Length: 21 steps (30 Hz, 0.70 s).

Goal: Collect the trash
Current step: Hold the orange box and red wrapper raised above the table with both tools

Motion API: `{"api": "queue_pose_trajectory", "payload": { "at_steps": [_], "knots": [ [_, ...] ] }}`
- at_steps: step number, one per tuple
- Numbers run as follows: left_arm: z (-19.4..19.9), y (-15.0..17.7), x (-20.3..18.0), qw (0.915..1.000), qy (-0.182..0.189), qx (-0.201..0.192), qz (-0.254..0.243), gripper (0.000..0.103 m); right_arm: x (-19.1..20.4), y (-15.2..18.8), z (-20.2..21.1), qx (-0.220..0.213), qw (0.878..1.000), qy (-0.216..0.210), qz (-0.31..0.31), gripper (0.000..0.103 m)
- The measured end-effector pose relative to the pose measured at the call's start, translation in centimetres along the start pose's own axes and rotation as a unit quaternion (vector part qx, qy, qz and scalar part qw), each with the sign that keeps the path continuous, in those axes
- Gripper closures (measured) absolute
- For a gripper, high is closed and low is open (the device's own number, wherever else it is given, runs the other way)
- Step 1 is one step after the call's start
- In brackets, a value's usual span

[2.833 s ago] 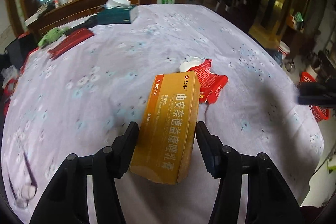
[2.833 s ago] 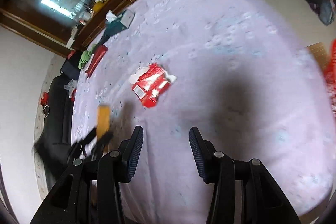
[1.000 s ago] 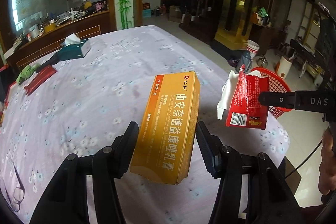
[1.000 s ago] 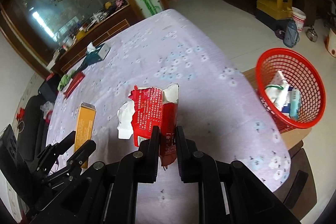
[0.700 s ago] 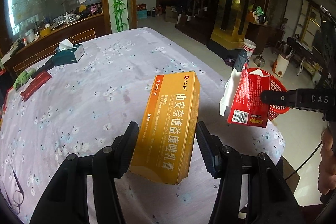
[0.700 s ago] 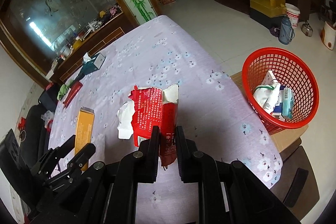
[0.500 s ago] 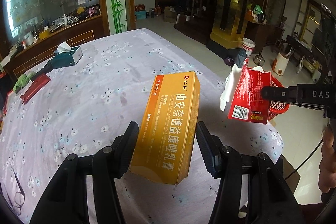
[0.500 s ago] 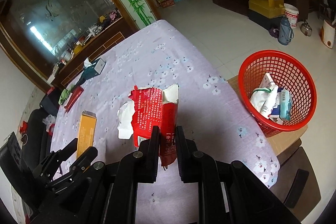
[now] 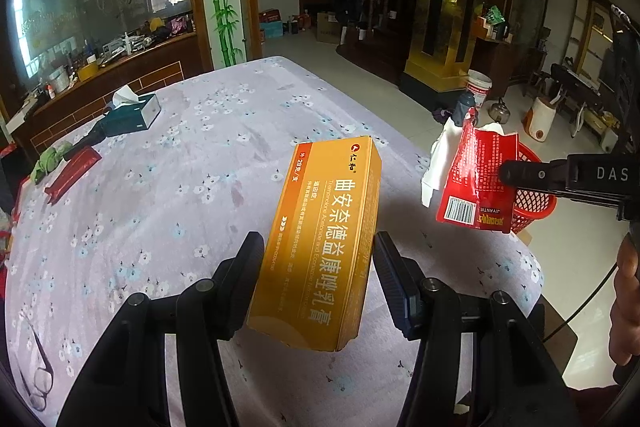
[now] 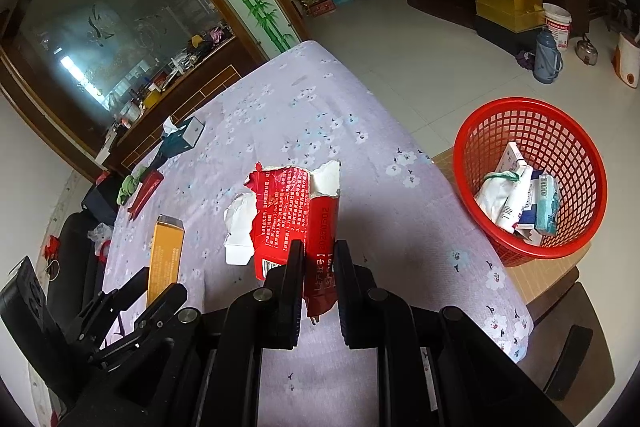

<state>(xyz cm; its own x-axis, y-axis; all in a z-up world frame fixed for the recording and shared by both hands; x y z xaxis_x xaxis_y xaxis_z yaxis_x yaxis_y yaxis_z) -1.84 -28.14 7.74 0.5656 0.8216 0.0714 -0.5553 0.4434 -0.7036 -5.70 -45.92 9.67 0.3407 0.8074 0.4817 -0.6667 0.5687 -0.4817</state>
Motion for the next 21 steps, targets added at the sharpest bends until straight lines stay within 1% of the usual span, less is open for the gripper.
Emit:
{"api": "queue_pose_trajectory", "payload": {
  "at_steps": [9,21],
  "knots": [
    [-0.12,-0.41,-0.02,0.9997,-0.026,0.004,-0.001,0.048,0.19,-0.11,-0.25,0.004,1.0,-0.002,0.007,0.088],
    [-0.14,-0.56,-0.13,0.9995,-0.03,0.006,-0.002,0.048,0.43,-0.06,-0.3,0.006,1.0,-0.002,0.012,0.088]
  ]
}}
Point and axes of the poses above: each gripper's, at about its wrist camera, not at the fingertips, and z roughly against the way its jaws point, x to its left, y to its underside, the point moved 8 cm from there along -z, roughly the way its jaws point, and after that the axes turned 6 degrees about -z, right-handed, at the moved point
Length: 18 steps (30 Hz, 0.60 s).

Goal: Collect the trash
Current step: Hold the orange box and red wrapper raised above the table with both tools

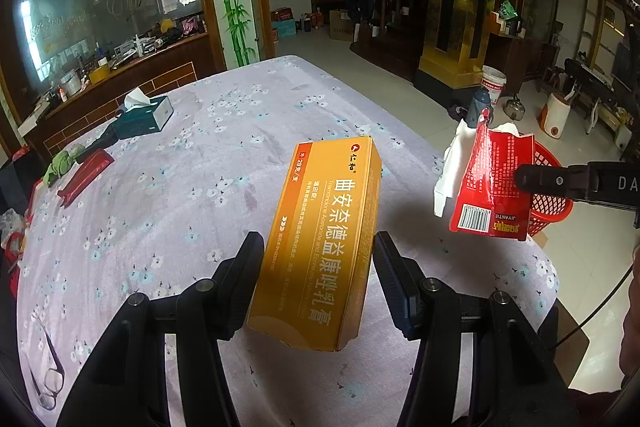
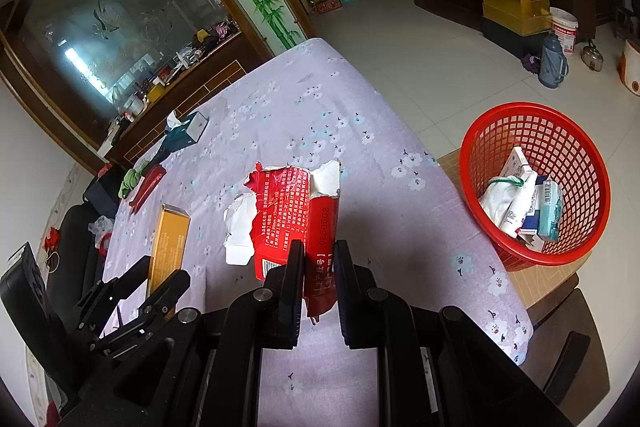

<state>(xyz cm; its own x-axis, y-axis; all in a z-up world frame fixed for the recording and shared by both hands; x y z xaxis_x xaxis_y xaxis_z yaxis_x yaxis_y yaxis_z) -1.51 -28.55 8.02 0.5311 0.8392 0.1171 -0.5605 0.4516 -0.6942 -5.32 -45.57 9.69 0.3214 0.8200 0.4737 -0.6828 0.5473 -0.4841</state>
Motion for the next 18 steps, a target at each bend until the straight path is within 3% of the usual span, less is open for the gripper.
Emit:
{"api": "queue_pose_trajectory", "payload": {
  "at_steps": [18],
  "knots": [
    [-0.24,-0.11,-0.19,1.0,0.003,0.003,-0.007,0.048,-0.6,0.36,0.18,0.0,1.0,0.004,-0.005,0.088]
  ]
}}
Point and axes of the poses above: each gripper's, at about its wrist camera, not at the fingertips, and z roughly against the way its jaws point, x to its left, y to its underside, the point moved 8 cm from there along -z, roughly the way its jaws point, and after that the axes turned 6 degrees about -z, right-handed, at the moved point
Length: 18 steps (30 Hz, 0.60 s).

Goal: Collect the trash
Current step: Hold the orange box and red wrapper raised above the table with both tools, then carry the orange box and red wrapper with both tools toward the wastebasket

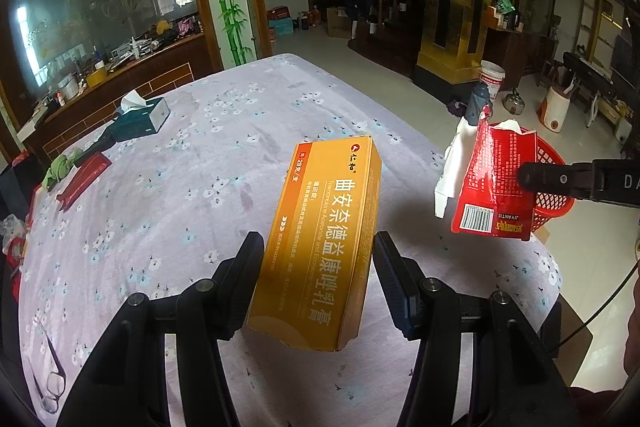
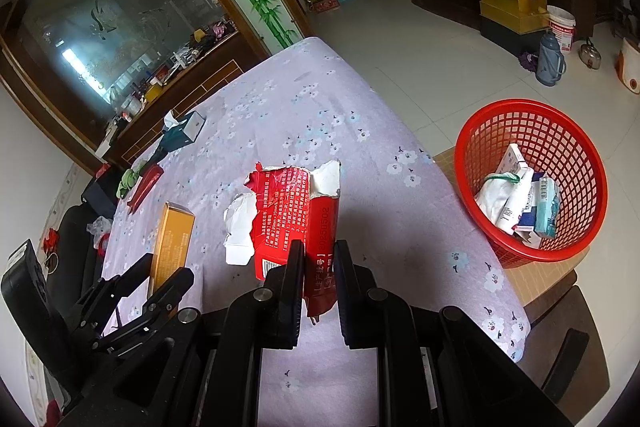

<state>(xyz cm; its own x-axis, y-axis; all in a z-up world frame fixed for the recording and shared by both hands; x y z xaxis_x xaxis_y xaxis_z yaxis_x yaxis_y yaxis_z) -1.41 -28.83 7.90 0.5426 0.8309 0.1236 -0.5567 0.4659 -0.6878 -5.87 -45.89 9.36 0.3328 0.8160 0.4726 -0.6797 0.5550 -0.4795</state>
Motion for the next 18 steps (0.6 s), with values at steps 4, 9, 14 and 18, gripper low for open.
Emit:
{"api": "queue_pose_trajectory", "payload": {
  "at_steps": [4,9,14,18],
  "knots": [
    [-0.4,-0.2,-0.4,1.0,0.005,0.002,-0.004,0.048,-0.8,-0.2,0.3,-0.001,1.0,0.004,-0.006,0.088],
    [-0.9,-0.5,-1.6,0.9998,0.015,0.002,-0.013,0.048,-2.1,-0.5,0.9,-0.006,1.0,0.012,-0.015,0.088],
    [-1.6,-1.1,-2.9,0.9994,0.026,0.002,-0.024,0.048,-3.6,-0.9,1.7,-0.014,0.999,0.021,-0.029,0.088],
    [-2.2,-1.7,-4.4,0.9987,0.037,0.001,-0.035,0.048,-5.2,-1.3,2.5,-0.022,0.998,0.03,-0.043,0.088]
  ]
}}
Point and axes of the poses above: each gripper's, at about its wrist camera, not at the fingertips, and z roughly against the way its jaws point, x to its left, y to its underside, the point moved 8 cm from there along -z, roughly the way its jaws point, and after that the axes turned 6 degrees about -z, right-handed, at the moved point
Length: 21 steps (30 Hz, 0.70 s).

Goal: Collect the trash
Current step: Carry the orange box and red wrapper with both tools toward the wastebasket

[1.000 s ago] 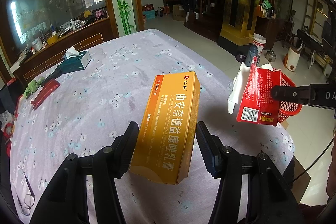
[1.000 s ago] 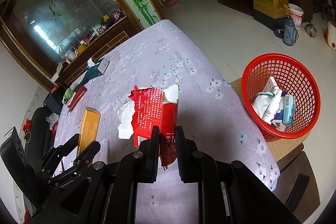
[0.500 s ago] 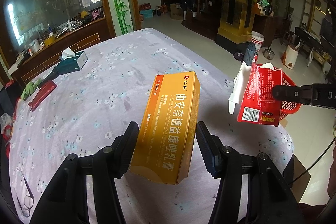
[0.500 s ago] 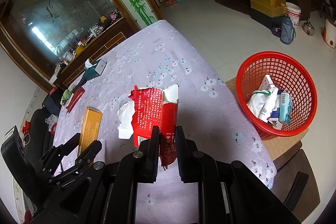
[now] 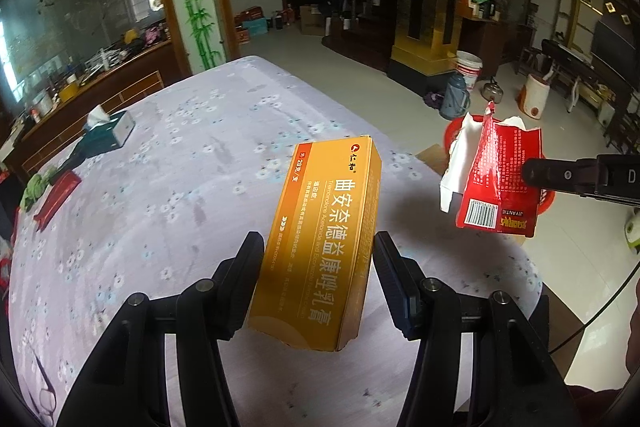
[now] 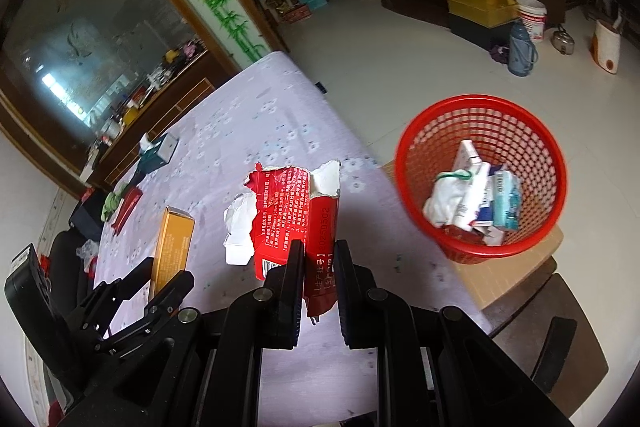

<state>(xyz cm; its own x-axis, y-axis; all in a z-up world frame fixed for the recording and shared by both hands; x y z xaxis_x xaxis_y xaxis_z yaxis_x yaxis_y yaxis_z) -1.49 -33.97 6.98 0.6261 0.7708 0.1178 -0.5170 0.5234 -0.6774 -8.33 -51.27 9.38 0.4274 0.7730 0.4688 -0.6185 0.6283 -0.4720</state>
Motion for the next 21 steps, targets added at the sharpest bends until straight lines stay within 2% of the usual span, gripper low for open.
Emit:
{"api": "queue_pose_trajectory", "payload": {
  "at_steps": [5,9,14,21],
  "knots": [
    [-0.6,-2.0,-2.6,0.9993,0.026,-0.01,-0.025,0.048,-3.6,-2.1,1.7,-0.026,0.999,0.025,-0.033,0.088],
    [-1.4,-4.6,-5.7,0.9966,0.066,-0.019,-0.046,0.048,-7.6,-4.7,3.6,-0.054,0.995,0.053,-0.069,0.088],
    [-3.7,-8.0,-10.3,0.9905,0.125,-0.011,-0.056,0.047,-11.4,-7.6,5.5,-0.084,0.989,0.088,-0.083,0.088],
    [-7.8,-11.2,-16.0,0.9837,0.161,0.001,-0.081,0.046,-14.6,-10.9,4.4,-0.095,0.984,0.126,-0.082,0.084]
  ]
}}
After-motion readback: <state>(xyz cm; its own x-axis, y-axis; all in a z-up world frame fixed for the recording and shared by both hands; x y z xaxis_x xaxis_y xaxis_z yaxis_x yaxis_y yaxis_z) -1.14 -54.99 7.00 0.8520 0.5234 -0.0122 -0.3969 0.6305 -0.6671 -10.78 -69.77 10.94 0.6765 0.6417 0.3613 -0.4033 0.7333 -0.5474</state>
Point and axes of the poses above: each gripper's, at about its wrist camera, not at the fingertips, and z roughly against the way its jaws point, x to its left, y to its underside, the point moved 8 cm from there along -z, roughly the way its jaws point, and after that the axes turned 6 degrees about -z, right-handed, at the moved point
